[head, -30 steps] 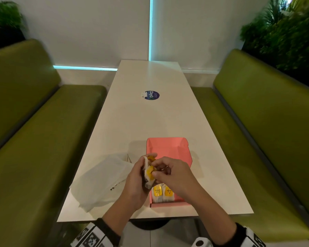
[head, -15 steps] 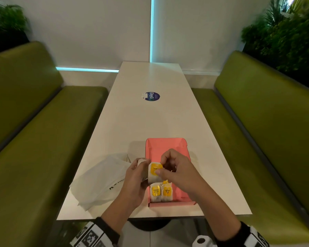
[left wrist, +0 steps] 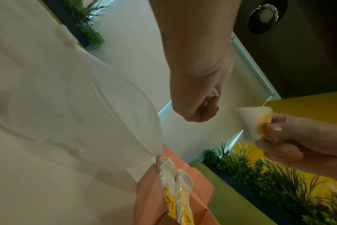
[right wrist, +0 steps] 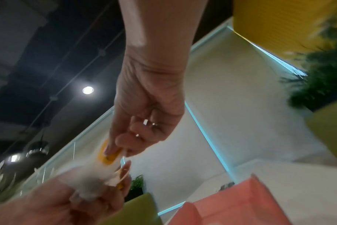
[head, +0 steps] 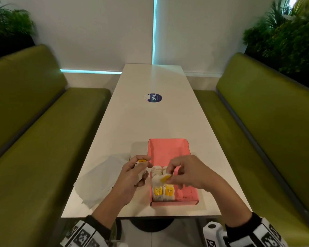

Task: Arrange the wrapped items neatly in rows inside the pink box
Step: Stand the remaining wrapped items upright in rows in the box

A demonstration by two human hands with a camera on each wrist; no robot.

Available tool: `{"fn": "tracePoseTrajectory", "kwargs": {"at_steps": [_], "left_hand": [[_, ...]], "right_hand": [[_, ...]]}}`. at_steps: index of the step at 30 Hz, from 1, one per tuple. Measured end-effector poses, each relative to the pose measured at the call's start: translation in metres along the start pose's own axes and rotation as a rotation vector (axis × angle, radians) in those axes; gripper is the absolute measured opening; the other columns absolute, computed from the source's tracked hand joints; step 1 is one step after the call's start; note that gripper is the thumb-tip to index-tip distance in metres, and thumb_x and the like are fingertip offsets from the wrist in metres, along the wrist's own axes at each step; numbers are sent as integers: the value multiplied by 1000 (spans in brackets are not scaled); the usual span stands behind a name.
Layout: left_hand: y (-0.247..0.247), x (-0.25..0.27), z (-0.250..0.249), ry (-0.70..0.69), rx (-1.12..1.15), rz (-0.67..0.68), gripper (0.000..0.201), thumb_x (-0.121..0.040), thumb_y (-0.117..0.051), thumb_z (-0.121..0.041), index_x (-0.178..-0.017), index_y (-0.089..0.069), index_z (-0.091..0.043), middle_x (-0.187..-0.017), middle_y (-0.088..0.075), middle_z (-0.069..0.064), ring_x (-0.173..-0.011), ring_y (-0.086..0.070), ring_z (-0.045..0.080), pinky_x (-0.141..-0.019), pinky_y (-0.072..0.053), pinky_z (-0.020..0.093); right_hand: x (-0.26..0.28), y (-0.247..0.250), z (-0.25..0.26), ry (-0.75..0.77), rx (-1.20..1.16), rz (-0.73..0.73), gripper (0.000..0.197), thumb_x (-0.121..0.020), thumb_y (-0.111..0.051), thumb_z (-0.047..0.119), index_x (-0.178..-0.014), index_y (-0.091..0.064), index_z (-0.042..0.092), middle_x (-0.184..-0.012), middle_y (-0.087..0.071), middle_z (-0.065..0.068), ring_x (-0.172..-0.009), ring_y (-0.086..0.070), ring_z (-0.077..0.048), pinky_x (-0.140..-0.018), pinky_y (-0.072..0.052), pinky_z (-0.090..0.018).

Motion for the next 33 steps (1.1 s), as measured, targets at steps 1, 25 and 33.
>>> {"fn": "tracePoseTrajectory", "kwargs": {"at_steps": [1, 25, 33], "left_hand": [[0, 0, 0, -7, -10, 3, 9, -92, -53, -12, -92, -62, -8, -78, -60, 3, -54, -39, 12, -41, -27, 19], [-12, 2, -7, -216, -434, 17, 5, -85, -67, -16, -80, -65, -17, -55, -58, -12, -49, -50, -1, -50, -43, 15], [-17, 2, -10, -215, -359, 52, 5, -82, -69, -12, -78, -68, -14, -51, -58, -14, -47, -49, -1, -47, -40, 13]], "right_hand": [[0, -2, -1, -2, 5, 12, 13, -77, -76, 19, -74, -63, 19, -76, -64, 8, -51, -57, -6, -54, -47, -21], [-5, 0, -7, -23, -192, -207, 20, -84, -66, 7, -91, -60, 24, -76, -57, 1, -49, -53, -10, -63, -51, -33], [-4, -3, -6, 22, -181, -213, 19, -84, -65, 6, -85, -62, 25, -74, -59, 3, -51, -56, -12, -54, -47, -22]]}}
Point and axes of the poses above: each hand's wrist, its own x-axis away from the middle knuckle, its own y-axis out of the back of the hand, z = x × y, the point moved 3 cm from there along -x, towards the middle knuckle
